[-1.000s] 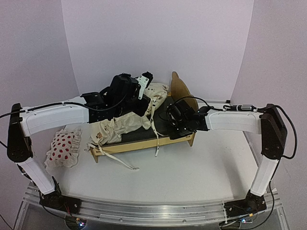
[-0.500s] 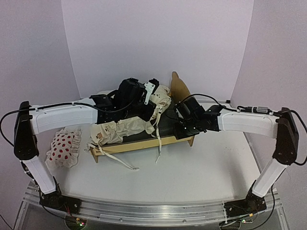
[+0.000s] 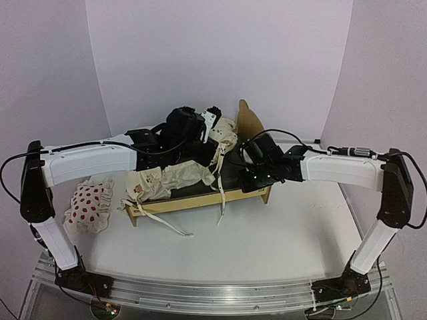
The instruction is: Set up the pet bed
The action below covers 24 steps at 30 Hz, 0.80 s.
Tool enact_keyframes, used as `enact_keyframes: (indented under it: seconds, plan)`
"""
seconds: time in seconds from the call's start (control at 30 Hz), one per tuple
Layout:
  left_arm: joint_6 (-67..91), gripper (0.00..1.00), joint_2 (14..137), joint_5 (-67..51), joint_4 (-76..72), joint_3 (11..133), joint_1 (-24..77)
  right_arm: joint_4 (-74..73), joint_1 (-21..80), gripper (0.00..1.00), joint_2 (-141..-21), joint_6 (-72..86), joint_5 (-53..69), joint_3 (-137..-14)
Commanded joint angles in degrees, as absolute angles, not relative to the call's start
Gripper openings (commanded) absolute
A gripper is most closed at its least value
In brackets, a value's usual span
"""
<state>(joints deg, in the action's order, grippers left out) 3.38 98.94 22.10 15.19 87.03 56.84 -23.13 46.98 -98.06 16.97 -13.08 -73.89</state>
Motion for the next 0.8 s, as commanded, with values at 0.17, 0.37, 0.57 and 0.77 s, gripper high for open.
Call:
enact_keyframes:
  seconds: [0.17, 0.37, 0.57, 0.77]
  plan:
    - [4.13, 0.0, 88.15, 31.37, 16.82, 84.34, 56.6, -19.88, 47.35, 0.24, -106.34, 17.36, -6.46, -83.57]
    - [4.35, 0.0, 85.91, 31.99, 16.85, 82.48, 56.18, -19.39, 47.3, 0.22, -111.61, 18.02, -2.45, -88.66]
    - [4.49, 0.0, 84.47, 31.87, 16.46, 81.6, 55.73, -19.14, 47.32, 0.22, -114.78, 19.53, 3.13, -91.47]
    - [4.57, 0.0, 85.51, 29.68, 16.29, 81.78, 55.5, -19.06, 47.3, 0.22, -112.43, 18.19, 1.41, -88.94]
